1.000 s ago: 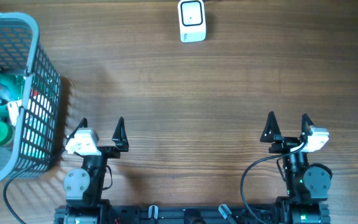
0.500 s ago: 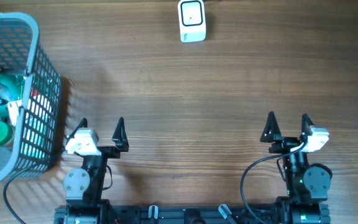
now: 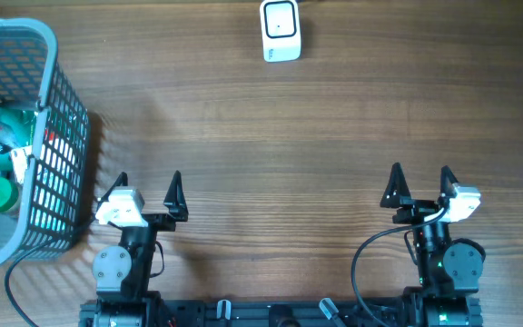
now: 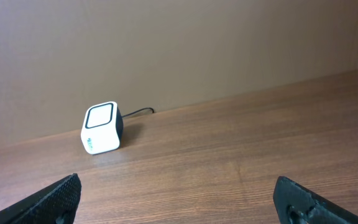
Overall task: Scan the item barcode
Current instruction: 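Move the left gripper into the grey basket toward the Knorr jar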
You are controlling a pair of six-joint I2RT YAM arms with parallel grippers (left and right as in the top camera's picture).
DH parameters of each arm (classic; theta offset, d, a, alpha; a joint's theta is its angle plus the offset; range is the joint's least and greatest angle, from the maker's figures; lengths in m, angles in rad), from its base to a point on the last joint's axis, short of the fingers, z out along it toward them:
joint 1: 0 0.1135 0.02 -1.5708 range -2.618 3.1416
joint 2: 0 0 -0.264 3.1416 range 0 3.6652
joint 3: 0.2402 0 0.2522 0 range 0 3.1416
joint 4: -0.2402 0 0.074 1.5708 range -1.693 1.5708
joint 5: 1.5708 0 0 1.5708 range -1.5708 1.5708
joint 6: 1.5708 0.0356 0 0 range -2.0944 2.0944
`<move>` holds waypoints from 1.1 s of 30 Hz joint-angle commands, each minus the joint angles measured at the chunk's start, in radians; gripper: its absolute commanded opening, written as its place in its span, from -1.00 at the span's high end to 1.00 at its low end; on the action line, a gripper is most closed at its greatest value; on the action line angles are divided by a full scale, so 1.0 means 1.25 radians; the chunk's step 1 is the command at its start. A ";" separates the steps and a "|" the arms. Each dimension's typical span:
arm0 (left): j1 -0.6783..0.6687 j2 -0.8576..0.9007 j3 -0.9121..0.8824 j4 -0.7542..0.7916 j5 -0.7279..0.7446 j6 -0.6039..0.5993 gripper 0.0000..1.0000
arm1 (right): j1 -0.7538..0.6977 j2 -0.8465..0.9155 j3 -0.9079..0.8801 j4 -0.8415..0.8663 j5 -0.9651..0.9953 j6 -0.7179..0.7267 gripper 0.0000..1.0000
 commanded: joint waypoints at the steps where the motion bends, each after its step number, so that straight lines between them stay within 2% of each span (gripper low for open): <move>1: 0.005 -0.001 -0.009 0.002 -0.007 -0.008 -1.00 | 0.004 -0.006 -0.001 0.003 -0.003 -0.014 -1.00; 4: 0.005 0.003 -0.009 0.031 0.108 -0.007 -1.00 | 0.004 -0.006 -0.001 0.003 -0.003 -0.015 -0.99; 6: 0.005 0.003 -0.003 0.073 0.266 -0.019 -1.00 | 0.004 -0.006 -0.001 0.003 -0.003 -0.015 -0.99; 8: 0.005 0.005 0.043 0.071 0.294 -0.094 -1.00 | 0.004 -0.006 -0.001 0.003 -0.003 -0.015 -1.00; 11: 0.005 0.049 0.179 0.004 0.309 -0.107 -1.00 | 0.004 -0.006 -0.001 0.003 -0.003 -0.015 -0.99; 13: 0.005 0.099 0.266 -0.044 0.308 -0.107 -1.00 | 0.004 -0.006 -0.001 0.003 -0.003 -0.015 -0.99; 14: 0.005 0.232 0.449 -0.174 0.294 -0.108 -1.00 | 0.004 -0.006 -0.001 0.003 -0.003 -0.015 -0.99; 17: 0.005 0.419 0.677 -0.360 0.211 -0.109 -1.00 | 0.004 -0.006 -0.001 0.003 -0.003 -0.015 -0.99; 19: 0.005 0.573 0.879 -0.500 0.159 -0.087 -1.00 | 0.004 -0.006 -0.001 0.003 -0.003 -0.015 -0.99; 21: 0.005 0.694 1.055 -0.601 0.161 -0.076 -1.00 | 0.004 -0.006 -0.001 0.003 -0.003 -0.015 -1.00; 23: 0.005 0.774 1.169 -0.682 0.183 -0.077 -1.00 | 0.004 -0.006 -0.001 0.003 -0.003 -0.015 -0.99; 24: 0.005 0.811 1.209 -0.733 0.187 -0.076 -1.00 | 0.004 -0.006 -0.001 0.003 -0.003 -0.015 -0.99; 28: 0.005 0.866 1.211 -0.748 0.175 -0.077 -1.00 | 0.004 -0.006 -0.001 0.003 -0.003 -0.015 -1.00; 33: 0.037 0.908 1.222 -0.745 0.106 -0.193 -1.00 | 0.004 -0.006 -0.001 0.003 -0.003 -0.015 -0.99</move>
